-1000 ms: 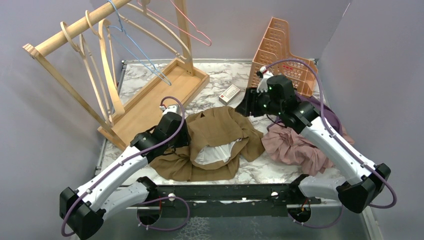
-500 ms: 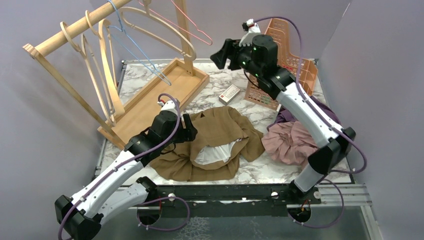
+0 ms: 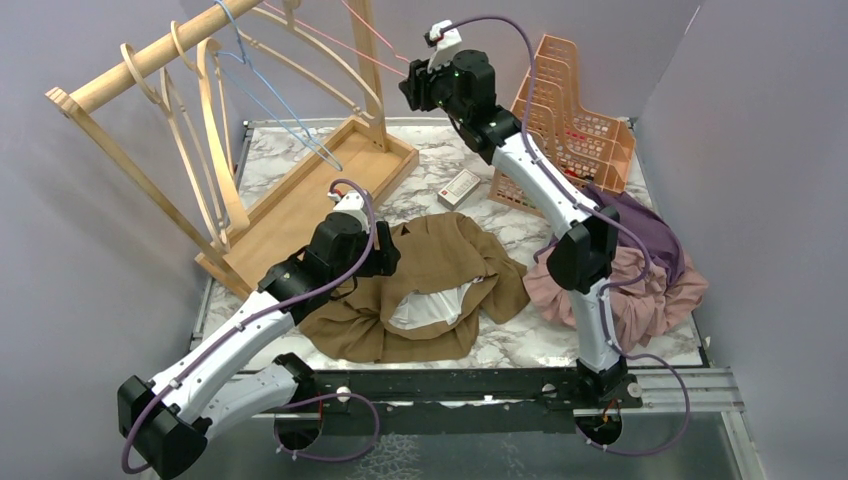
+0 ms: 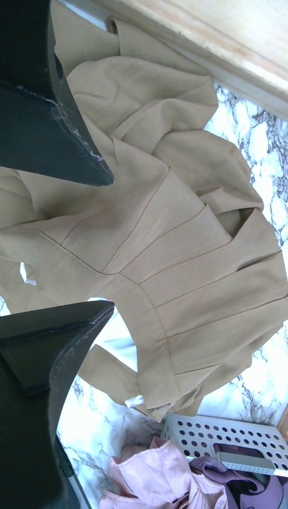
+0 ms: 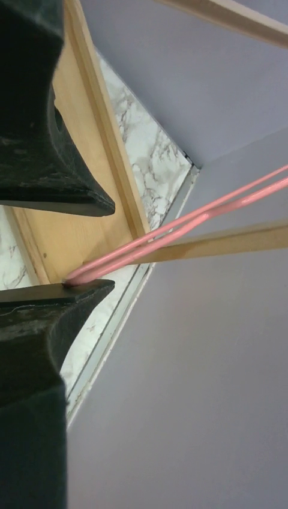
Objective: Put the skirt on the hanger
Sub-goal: Pick up the hanger from the clothesline.
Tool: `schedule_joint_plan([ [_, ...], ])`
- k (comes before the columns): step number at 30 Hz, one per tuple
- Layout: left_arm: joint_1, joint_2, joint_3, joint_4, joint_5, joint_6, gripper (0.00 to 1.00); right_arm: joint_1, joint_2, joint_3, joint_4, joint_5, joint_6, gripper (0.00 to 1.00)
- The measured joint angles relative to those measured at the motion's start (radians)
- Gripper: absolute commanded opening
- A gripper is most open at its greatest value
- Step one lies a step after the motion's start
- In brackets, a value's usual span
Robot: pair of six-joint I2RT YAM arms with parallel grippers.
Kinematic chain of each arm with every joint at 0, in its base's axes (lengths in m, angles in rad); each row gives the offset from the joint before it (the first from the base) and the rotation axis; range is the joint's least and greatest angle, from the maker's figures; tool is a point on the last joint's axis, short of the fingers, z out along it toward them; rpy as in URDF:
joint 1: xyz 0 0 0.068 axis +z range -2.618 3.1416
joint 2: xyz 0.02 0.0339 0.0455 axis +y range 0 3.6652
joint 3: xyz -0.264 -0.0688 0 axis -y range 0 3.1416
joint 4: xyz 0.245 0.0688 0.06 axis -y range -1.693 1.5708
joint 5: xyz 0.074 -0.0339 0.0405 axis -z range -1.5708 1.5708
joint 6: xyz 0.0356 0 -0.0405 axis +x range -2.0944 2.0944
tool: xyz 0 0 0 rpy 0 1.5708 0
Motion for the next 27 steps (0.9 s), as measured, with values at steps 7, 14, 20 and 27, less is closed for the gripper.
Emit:
schedule_joint_plan([
  [7,0.0,-0.006,0.005,0.01,-0.03,0.04,0.72,-0.003,-0.012,-0.064,0.107,-0.1,-0.115,0.12],
  [14,0.0,-0.015,0.005,0.018,-0.061,0.047,0.72,-0.003,-0.061,-0.14,0.165,-0.196,-0.148,0.01],
  [20,0.0,-0.015,0.005,0.026,-0.074,0.047,0.72,-0.003,-0.119,-0.206,0.229,-0.242,-0.13,0.01],
  [27,0.0,-0.017,0.006,0.033,-0.081,0.042,0.72,-0.003,-0.215,-0.275,0.298,-0.283,-0.109,0.01],
])
